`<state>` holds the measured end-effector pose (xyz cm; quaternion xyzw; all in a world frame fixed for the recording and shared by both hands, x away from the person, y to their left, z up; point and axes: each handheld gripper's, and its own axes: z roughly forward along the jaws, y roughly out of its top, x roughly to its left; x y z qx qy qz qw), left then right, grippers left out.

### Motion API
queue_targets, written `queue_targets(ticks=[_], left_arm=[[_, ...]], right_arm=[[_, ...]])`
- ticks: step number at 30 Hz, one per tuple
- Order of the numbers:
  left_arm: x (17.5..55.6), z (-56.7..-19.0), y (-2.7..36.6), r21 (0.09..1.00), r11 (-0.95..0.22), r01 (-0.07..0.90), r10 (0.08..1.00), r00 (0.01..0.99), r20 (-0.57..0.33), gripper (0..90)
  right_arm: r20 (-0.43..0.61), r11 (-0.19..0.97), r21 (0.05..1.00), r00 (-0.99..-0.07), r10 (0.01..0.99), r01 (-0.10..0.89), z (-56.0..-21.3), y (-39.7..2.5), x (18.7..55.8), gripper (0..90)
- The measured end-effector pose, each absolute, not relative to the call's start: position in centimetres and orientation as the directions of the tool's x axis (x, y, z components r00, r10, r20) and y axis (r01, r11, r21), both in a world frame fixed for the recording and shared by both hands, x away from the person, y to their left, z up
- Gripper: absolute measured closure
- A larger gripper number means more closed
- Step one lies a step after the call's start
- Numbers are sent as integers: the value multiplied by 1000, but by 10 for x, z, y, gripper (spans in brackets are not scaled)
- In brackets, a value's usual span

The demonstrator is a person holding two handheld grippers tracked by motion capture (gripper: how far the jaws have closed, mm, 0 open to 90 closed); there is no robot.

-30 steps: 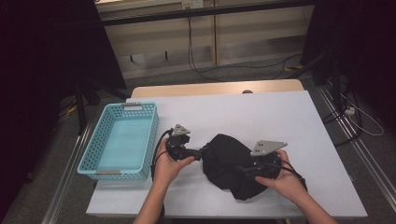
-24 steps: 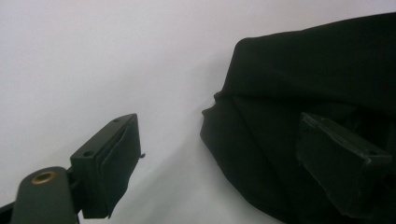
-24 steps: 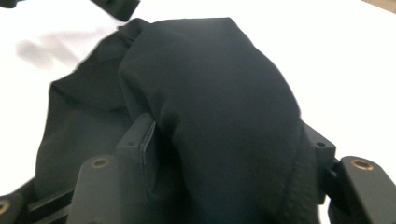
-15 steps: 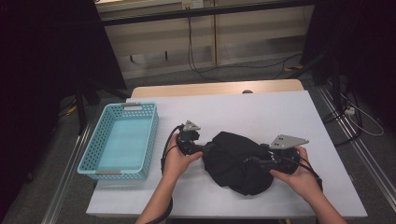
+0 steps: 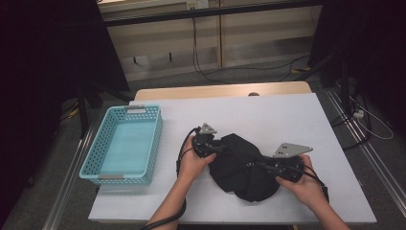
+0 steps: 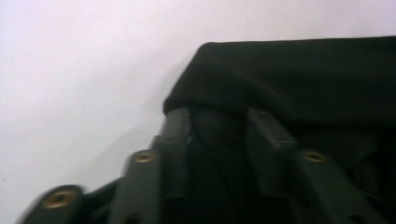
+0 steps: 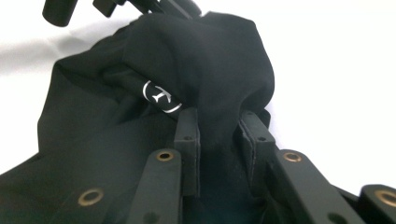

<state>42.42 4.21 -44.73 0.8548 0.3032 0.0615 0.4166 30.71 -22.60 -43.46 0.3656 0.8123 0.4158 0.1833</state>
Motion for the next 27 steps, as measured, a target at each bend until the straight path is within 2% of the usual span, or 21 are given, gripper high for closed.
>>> queue_targets(ticks=[1, 2, 4, 7, 8, 9, 11, 13, 14, 15, 22, 27], left_arm=[[424, -447, 42, 750, -469, 467, 570, 809, -148, 716], [423, -446, 42, 757, -471, 453, 568, 812, -133, 716], [420, -439, 45, 750, -459, 477, 593, 793, -141, 869], [419, -433, 49, 745, -454, 489, 607, 782, -144, 878], [419, -430, 52, 750, -441, 493, 612, 777, -151, 878], [419, -424, 58, 741, -432, 514, 619, 766, -171, 880], [417, -420, 62, 741, -425, 520, 622, 762, -178, 882], [416, -418, 64, 737, -424, 526, 625, 759, -182, 882], [414, -416, 68, 733, -426, 530, 633, 753, -177, 883], [414, -416, 71, 733, -423, 533, 637, 750, -177, 883], [409, -406, 90, 737, -404, 542, 668, 725, -167, 885], [404, -404, 101, 721, -403, 563, 682, 711, -174, 886]], right_arm=[[6, 386, 811, -667, 745, 439, -434, -225, 308, 734], [6, 386, 811, -667, 745, 439, -434, -225, 308, 734], [11, 384, 813, -670, 742, 439, -433, -223, 309, 710], [-4, 392, 810, -665, 747, 436, -433, -222, 309, 620], [-4, 392, 810, -665, 747, 436, -433, -222, 309, 620], [-2, 379, 820, -659, 752, 430, -430, -222, 309, 517], [2, 372, 821, -654, 756, 432, -427, -221, 310, 460], [5, 371, 822, -657, 754, 432, -426, -221, 310, 443], [5, 362, 828, -652, 758, 428, -422, -219, 309, 374], [9, 357, 830, -649, 761, 430, -421, -218, 309, 357], [-7, 382, 836, -687, 726, 395, -416, -205, 308, 365], [-39, 428, 815, -700, 713, 391, -424, -190, 315, 476]])
